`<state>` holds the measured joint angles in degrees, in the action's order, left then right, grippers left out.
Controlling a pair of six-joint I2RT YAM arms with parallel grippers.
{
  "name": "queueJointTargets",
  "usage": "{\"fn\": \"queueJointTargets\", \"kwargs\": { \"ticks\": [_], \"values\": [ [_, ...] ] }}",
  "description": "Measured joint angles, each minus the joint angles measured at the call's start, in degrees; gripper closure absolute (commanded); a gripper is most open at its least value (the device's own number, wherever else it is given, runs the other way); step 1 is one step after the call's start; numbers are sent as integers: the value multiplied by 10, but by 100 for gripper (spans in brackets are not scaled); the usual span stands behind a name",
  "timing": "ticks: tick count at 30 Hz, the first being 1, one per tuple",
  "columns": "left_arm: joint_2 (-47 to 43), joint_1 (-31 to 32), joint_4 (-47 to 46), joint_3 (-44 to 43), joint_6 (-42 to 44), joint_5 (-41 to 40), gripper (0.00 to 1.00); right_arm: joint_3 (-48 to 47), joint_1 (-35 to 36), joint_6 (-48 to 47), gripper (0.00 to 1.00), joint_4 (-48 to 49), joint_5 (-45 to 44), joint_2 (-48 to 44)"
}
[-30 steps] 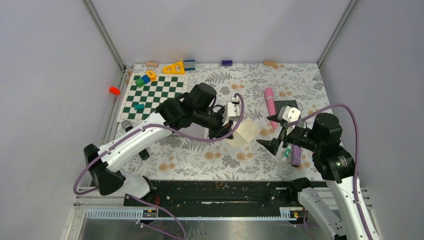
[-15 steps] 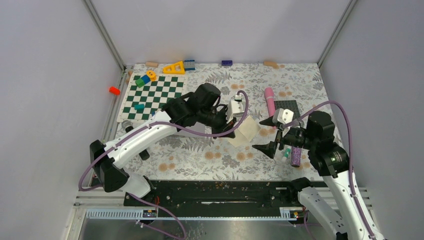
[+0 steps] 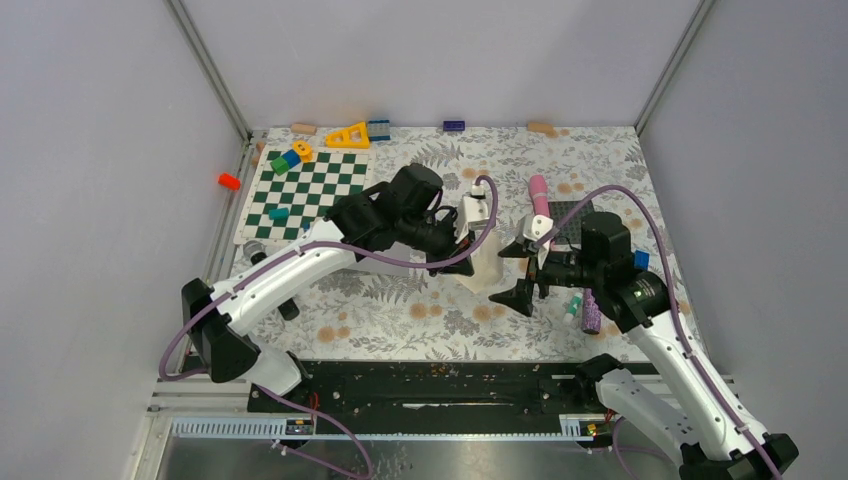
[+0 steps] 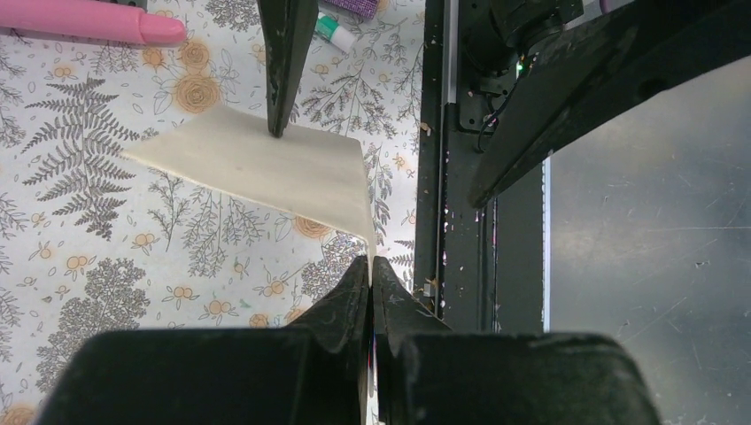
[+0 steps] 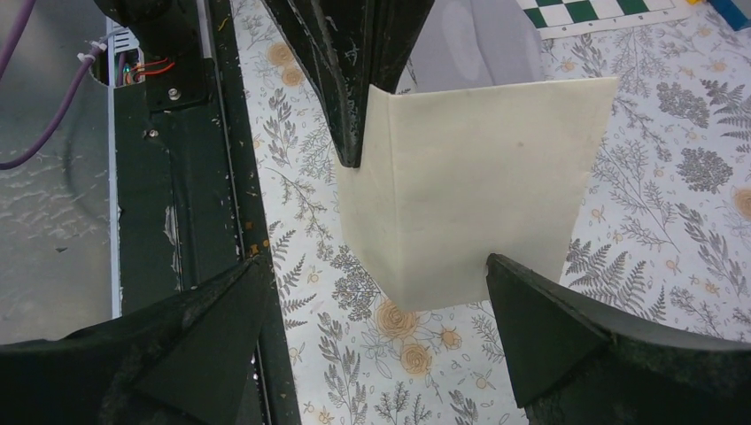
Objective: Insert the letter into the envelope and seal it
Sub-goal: Fold the letter.
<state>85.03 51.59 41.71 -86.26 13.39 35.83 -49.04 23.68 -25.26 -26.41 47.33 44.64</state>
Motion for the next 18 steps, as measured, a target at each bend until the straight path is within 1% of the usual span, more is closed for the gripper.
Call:
{"fn": "queueJointTargets", "kwargs": {
  "ticks": [7, 11, 13, 18],
  "values": [
    [8, 0, -1, -2, -7, 10, 100, 6, 21, 1, 0, 11, -12, 12],
    [10, 0, -2, -5, -12, 18, 100, 9, 30, 1, 2, 20, -18, 19],
    [10, 0, -2, -6, -13, 23, 100, 12, 35, 1, 7, 23, -23, 21],
    [10, 0, -2, -8, -12, 32, 100, 18, 42, 1, 37, 36, -38, 24]
  ]
}}
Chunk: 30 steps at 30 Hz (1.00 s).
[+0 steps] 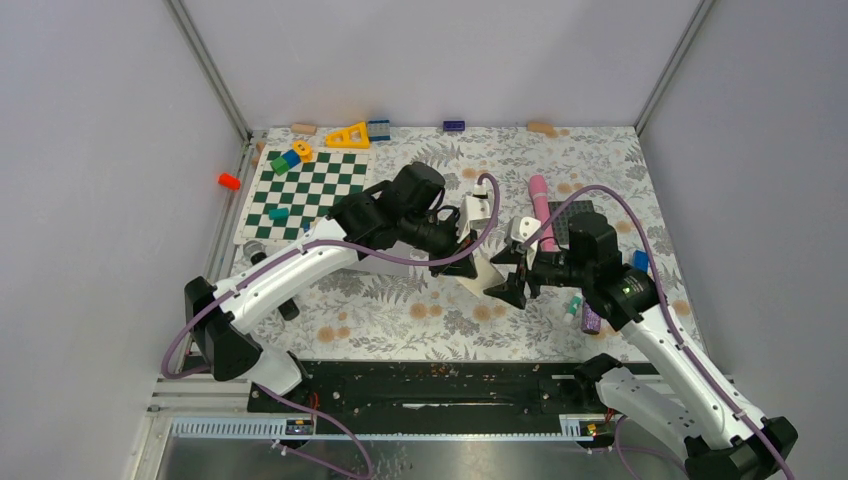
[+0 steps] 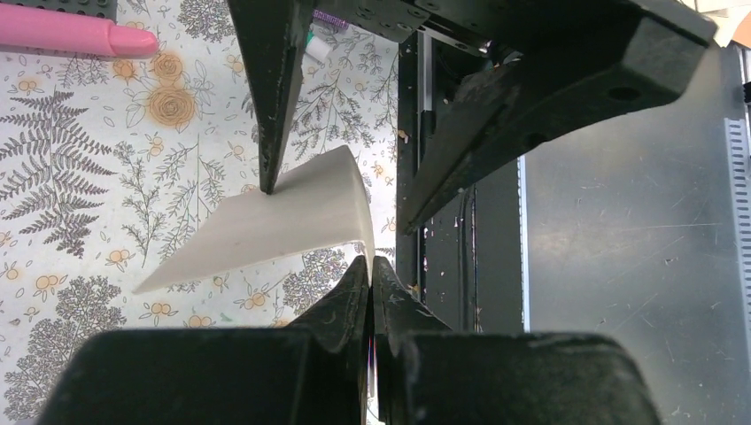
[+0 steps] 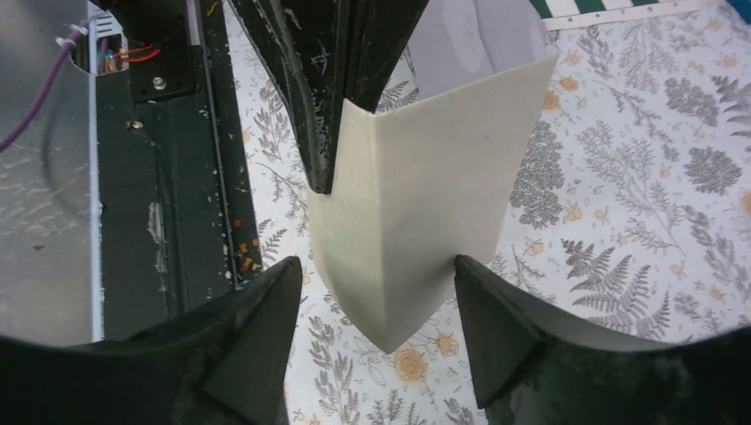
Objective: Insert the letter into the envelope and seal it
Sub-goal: Fold the letter.
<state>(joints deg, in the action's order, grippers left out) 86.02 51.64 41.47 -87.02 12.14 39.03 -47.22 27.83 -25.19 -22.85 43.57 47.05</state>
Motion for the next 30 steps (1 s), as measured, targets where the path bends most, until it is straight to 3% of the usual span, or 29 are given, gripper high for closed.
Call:
{"fn": "queueJointTargets", "kwargs": {
  "ticks": [5, 11, 13, 14, 15, 17, 23, 30],
  "values": [
    [0, 2, 2, -1, 3, 2, 100, 2, 1, -1, 64, 5, -5, 0],
    [2, 3, 11, -7, 16, -6, 98, 2, 2, -8, 84, -9, 17, -1],
    [2, 3, 13, -7, 21, -12, 79, 1, 2, -10, 90, -18, 28, 0],
    [2, 4, 14, -7, 25, -16, 65, 1, 2, -11, 92, -22, 31, 0],
    [2, 4, 16, -7, 27, -21, 45, 0, 3, -12, 94, -25, 35, 2],
    [1, 6, 18, -8, 38, -34, 26, -3, 3, -12, 98, -33, 38, 5],
    [-23, 6, 26, -7, 58, -77, 4, -4, 3, -14, 100, -43, 40, 6],
    [-70, 6, 26, -11, 78, -94, 1, -18, 3, -14, 100, -70, 68, 20]
  ]
}}
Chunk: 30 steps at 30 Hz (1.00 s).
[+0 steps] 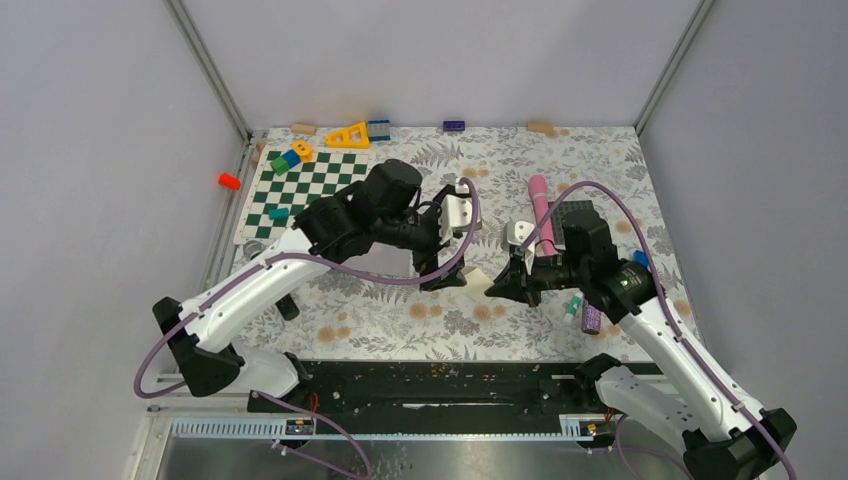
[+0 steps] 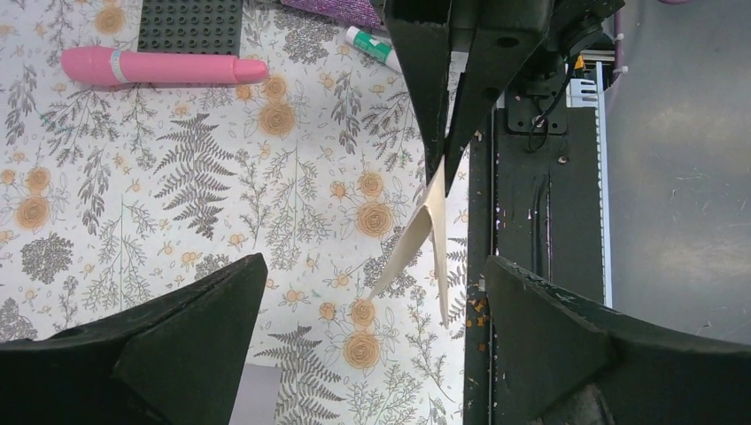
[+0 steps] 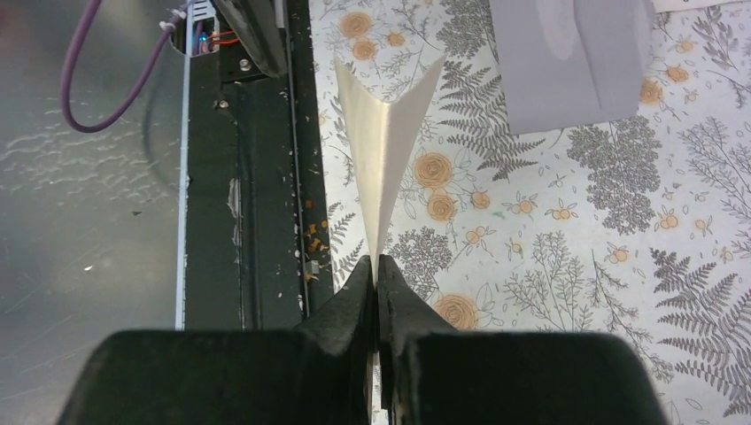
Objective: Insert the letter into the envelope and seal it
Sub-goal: Fold the letter.
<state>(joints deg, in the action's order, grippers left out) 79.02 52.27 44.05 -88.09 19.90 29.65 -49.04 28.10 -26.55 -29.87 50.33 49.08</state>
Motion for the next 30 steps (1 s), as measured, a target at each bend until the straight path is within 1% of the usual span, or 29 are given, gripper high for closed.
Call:
{"fn": "queueJointTargets", "kwargs": {
  "ticks": [4, 6, 7, 11, 15, 18, 19, 20, 21, 23, 25, 27, 30],
  "values": [
    [5, 0, 2, -2, 5, 8, 1, -13, 0, 2, 100, -11, 16, 6],
    [11, 2, 3, -2, 9, 15, 5, -14, 0, 2, 100, -13, 19, 5],
    [15, 4, 5, -2, 11, 17, 10, -14, 0, 2, 100, -14, 19, 5],
    [29, 16, 17, -4, 15, 23, 43, -14, -1, 2, 100, -16, 22, 6],
    [40, 22, 26, -7, 17, 28, 65, -14, -1, 2, 99, -16, 23, 6],
    [45, 23, 30, -9, 18, 31, 82, -14, -1, 2, 94, -16, 23, 6],
    [46, 23, 30, -11, 18, 31, 89, -14, -1, 2, 90, -16, 22, 6],
    [47, 23, 31, -11, 18, 31, 95, -14, -1, 0, 83, -16, 22, 6],
    [47, 23, 31, -12, 19, 31, 100, -14, -1, -1, 72, -16, 21, 6],
    [47, 23, 31, -12, 18, 32, 100, -14, -1, -1, 50, -16, 18, 6],
    [47, 23, 31, -12, 19, 32, 100, -14, -1, 0, 35, -16, 17, 6],
    [47, 24, 31, -12, 19, 32, 100, -14, -1, 4, 29, -14, 16, 5],
    [48, 25, 31, -12, 19, 32, 100, -14, -3, 26, 26, 2, 12, 3]
  ]
}}
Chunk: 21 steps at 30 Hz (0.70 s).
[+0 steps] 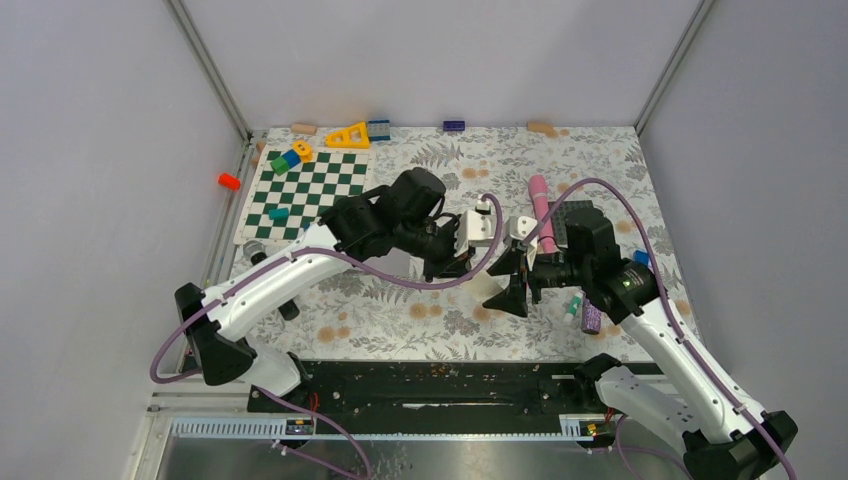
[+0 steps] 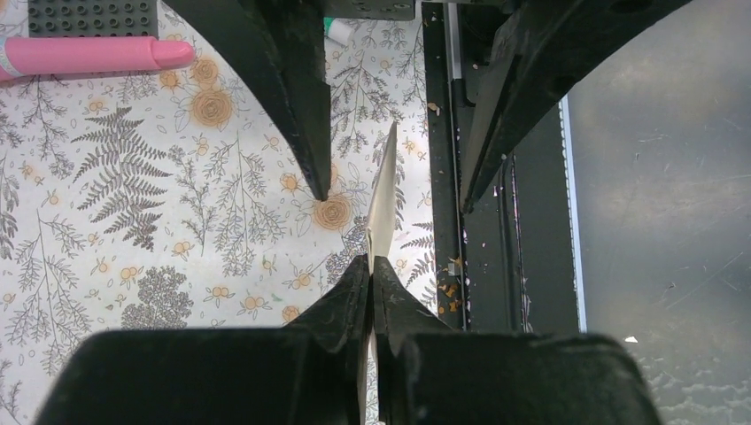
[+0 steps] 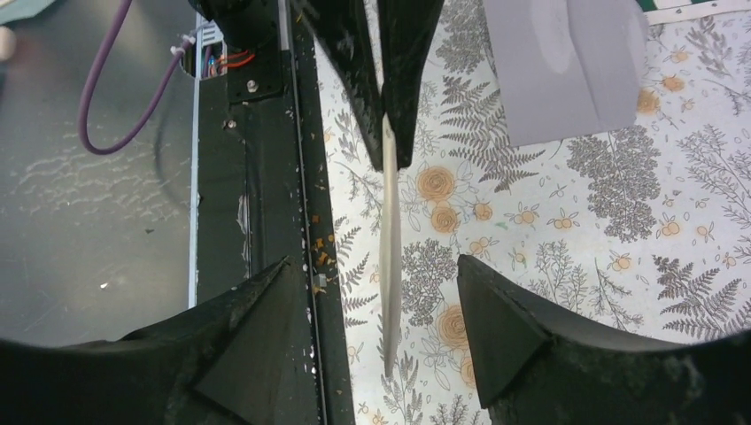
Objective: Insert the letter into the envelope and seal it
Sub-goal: Fold the letter.
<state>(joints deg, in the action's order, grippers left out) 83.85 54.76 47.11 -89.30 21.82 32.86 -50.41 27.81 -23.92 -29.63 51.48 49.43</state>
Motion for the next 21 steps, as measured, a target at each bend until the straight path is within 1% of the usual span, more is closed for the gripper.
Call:
{"fn": "queueJointTargets", "kwargs": {
  "ticks": [2, 3, 4, 5, 7, 8, 9, 10, 11, 12, 13, 14, 15, 16, 17, 18, 19, 21],
  "values": [
    [2, 1, 0, 0, 0, 0, 100, 0, -2, 17, 27, 14, -3, -3],
    [4, 3, 0, 0, 0, 0, 100, 0, -2, 27, 28, 22, -5, -5],
    [6, 4, 0, 0, 0, 1, 100, 0, -3, 35, 32, 30, -9, -7],
    [8, 5, 0, 0, 0, 1, 100, 0, -4, 42, 38, 36, -10, -9],
    [10, 7, 0, 0, 0, 1, 100, 0, -8, 51, 59, 45, -10, -10],
    [11, 8, 0, 0, 0, 1, 100, 0, -10, 57, 73, 50, -10, -10],
    [11, 8, 0, 0, 0, 1, 100, 0, -12, 58, 89, 53, -10, -10],
    [11, 8, 0, 0, 0, 1, 100, 0, -14, 60, 100, 55, -10, -10],
    [11, 8, 0, 0, 0, 1, 100, 0, -16, 60, 100, 56, -9, -11],
    [11, 8, -3, 0, 0, 1, 97, 0, -17, 66, 100, 57, -8, -11],
    [11, 8, -3, 0, 0, 1, 83, 0, -17, 66, 100, 57, -7, -12],
    [11, 7, -4, 0, 0, 1, 64, 0, -18, 66, 100, 59, -7, -12],
    [11, 7, -4, 0, -2, 2, 35, 0, -19, 66, 100, 59, -8, -12],
    [11, 7, -4, 0, 3, 3, 23, 1, -20, 66, 100, 59, -8, -12],
    [11, 8, -4, 0, -1, 6, 20, 2, -21, 66, 100, 60, -8, -12],
    [11, 8, -3, 0, -1, 8, 20, 2, -22, 66, 100, 60, -8, -12],
    [11, 8, 0, -2, -7, 11, 20, 3, -23, 64, 100, 60, -8, -12],
    [14, 8, 3, -11, -12, 16, 24, 5, -23, 60, 100, 59, -8, -11]
  ]
}}
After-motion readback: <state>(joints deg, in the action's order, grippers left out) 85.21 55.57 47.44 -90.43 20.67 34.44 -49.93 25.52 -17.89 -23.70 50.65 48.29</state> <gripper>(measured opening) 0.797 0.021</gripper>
